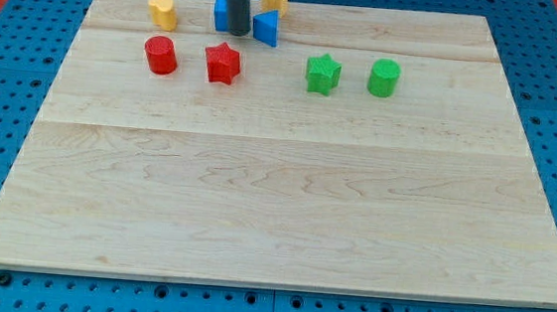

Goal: Move the yellow heart to the left of the blue cube

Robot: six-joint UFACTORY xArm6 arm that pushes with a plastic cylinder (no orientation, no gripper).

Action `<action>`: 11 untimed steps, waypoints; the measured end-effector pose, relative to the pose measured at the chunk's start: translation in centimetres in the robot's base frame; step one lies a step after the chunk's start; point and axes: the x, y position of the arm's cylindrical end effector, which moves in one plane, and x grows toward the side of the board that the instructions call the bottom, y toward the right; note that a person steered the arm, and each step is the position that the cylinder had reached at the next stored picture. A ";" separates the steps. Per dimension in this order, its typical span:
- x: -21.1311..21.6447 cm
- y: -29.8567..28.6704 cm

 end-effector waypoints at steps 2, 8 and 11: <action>-0.9 -5.2; -1.2 -10.5; 0.0 -13.3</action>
